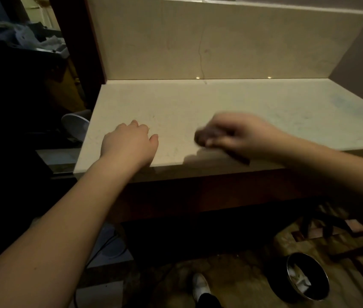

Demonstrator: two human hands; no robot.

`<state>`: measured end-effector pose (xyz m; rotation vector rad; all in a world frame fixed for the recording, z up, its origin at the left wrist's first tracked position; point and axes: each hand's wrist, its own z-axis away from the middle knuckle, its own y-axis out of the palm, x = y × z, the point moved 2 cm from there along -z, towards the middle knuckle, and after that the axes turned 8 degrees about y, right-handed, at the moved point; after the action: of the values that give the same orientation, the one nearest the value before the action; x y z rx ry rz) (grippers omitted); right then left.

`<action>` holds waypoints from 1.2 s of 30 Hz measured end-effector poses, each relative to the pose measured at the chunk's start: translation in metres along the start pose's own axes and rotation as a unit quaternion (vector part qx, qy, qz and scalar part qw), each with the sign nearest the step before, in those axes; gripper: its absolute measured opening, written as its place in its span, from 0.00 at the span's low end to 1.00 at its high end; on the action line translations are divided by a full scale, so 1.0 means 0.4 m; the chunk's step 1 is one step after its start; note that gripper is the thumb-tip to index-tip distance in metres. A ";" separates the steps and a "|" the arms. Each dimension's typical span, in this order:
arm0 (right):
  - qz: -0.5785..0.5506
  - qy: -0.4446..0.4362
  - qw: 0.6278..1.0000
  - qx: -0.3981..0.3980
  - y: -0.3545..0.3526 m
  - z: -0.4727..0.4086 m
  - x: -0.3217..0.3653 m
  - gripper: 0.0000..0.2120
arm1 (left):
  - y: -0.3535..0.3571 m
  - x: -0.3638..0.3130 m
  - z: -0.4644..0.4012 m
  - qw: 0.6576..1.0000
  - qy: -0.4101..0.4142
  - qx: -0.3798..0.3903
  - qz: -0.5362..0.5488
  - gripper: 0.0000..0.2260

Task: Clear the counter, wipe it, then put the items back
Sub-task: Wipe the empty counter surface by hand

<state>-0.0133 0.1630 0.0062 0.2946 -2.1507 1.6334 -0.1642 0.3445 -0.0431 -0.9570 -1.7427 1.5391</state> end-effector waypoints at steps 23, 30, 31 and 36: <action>0.111 -0.036 0.991 0.062 0.058 -0.123 -0.082 0.12 | -0.007 0.000 -0.021 0.999 -0.041 -0.016 -0.010 0.18; 0.086 -0.115 0.982 0.121 0.015 -0.034 -0.109 0.09 | -0.001 -0.008 -0.017 0.997 -0.060 -0.043 -0.005 0.15; 0.082 -0.114 0.982 0.124 0.023 -0.050 -0.100 0.10 | 0.000 -0.009 -0.017 0.997 -0.062 -0.049 -0.003 0.14; 0.076 -0.123 0.983 0.117 0.093 -0.145 -0.020 0.13 | 0.005 -0.017 -0.028 0.994 -0.083 -0.074 -0.021 0.11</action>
<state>-0.0101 0.2284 -0.0169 0.4325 -2.2036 2.0375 -0.1509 0.3449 -0.0435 -0.8796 -2.0041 1.5160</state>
